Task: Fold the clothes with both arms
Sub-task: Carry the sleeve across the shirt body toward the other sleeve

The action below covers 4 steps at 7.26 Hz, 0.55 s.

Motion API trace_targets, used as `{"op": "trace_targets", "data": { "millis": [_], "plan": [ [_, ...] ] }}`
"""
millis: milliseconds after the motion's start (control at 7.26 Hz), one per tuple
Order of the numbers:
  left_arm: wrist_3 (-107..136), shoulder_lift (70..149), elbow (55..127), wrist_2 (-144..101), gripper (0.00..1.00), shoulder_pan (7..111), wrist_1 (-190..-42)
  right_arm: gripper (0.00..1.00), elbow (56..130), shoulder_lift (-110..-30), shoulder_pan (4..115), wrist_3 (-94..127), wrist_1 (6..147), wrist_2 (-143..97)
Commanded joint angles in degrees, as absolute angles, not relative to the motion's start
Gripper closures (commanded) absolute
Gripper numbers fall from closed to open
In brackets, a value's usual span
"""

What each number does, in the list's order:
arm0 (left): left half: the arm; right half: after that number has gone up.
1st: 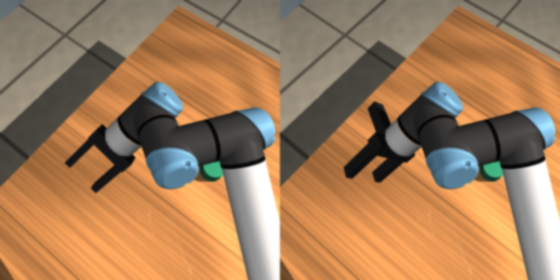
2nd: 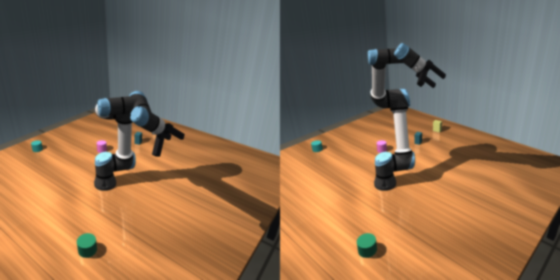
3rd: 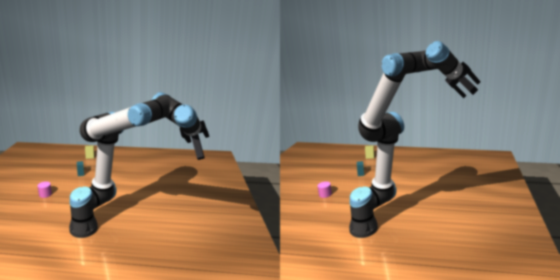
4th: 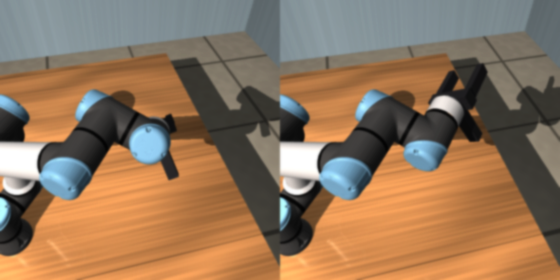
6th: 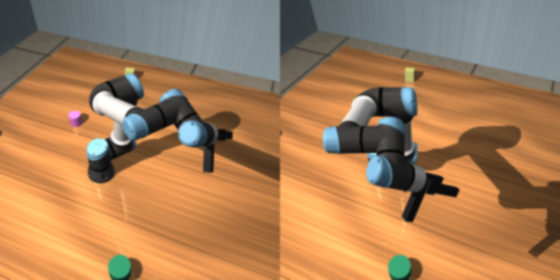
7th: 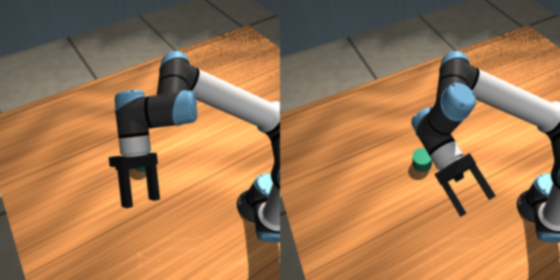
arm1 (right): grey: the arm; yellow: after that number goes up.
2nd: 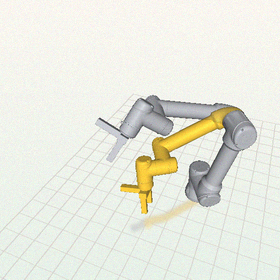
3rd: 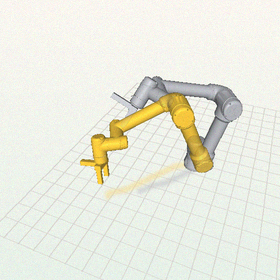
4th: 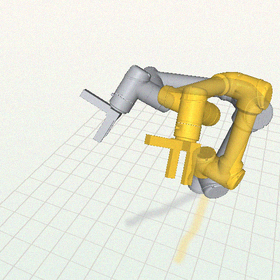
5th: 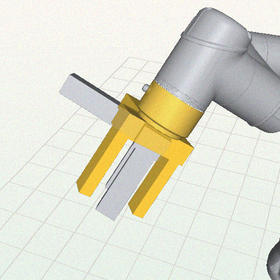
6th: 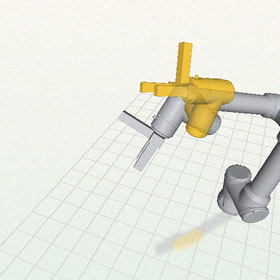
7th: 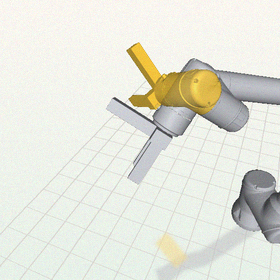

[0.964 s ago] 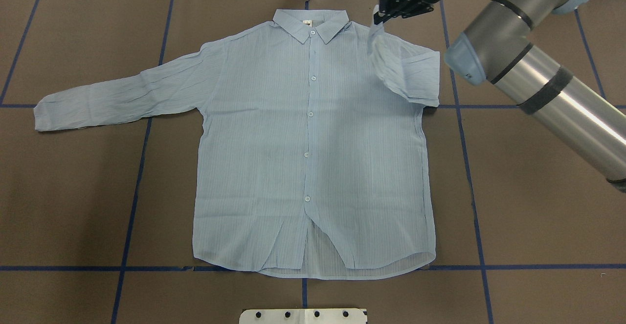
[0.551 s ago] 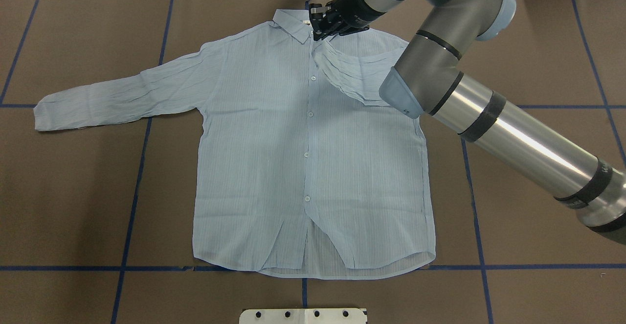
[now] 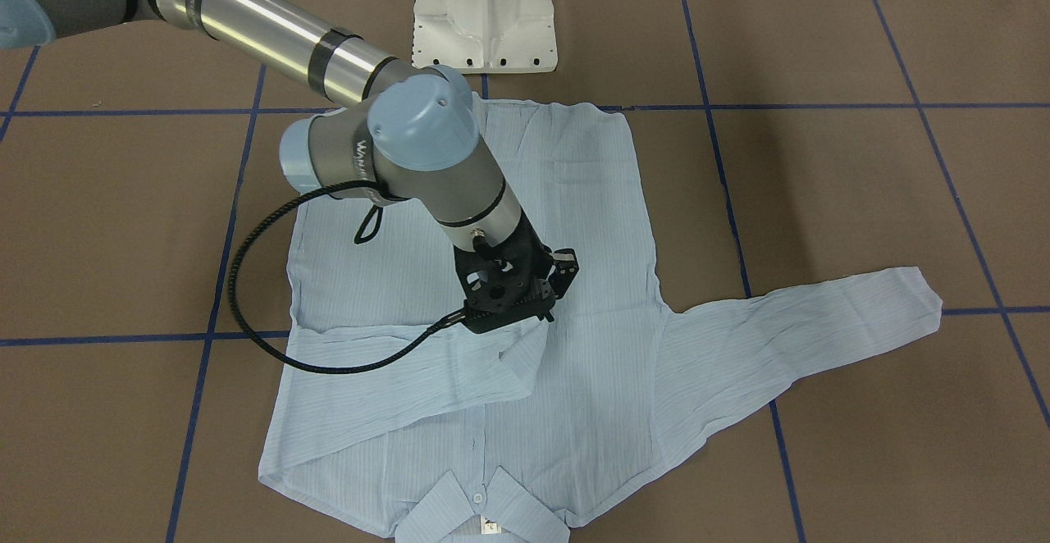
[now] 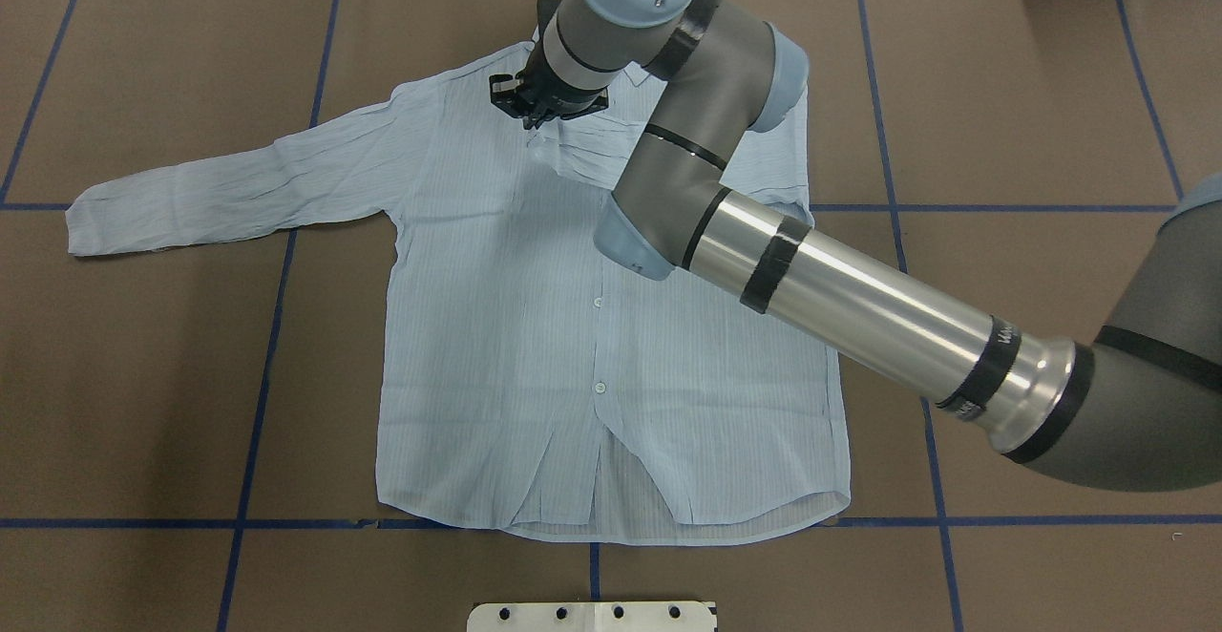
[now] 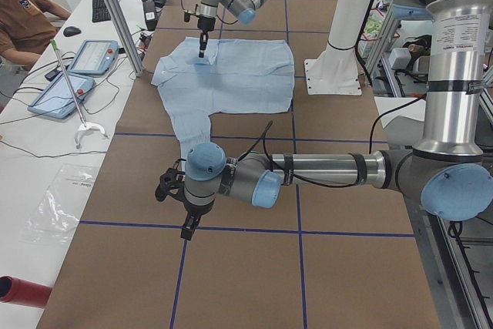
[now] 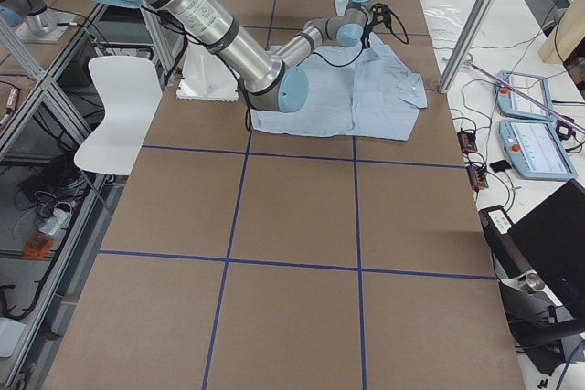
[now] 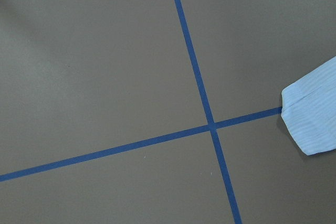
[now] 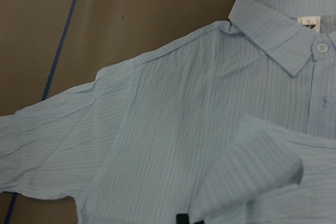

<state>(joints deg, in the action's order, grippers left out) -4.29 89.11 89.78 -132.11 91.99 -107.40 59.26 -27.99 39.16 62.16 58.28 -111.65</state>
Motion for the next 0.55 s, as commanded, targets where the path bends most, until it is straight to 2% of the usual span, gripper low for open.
{"op": "trace_targets", "data": {
  "millis": [0,138,413],
  "plan": [
    [-4.13,89.64,89.74,-132.1,0.01,91.93,-107.4,0.36,51.43,-23.65,34.57,59.59,58.01,-104.2],
    [-4.13,89.74,89.65,-132.1,0.01,91.93,-107.4,0.0,51.33,-22.42,31.93,59.42,57.57,-98.5],
    [-4.04,90.17,88.95,-132.1,0.01,91.93,-107.4,0.0,51.5,-21.01,31.2,59.5,57.57,-98.17]
  ]
}}
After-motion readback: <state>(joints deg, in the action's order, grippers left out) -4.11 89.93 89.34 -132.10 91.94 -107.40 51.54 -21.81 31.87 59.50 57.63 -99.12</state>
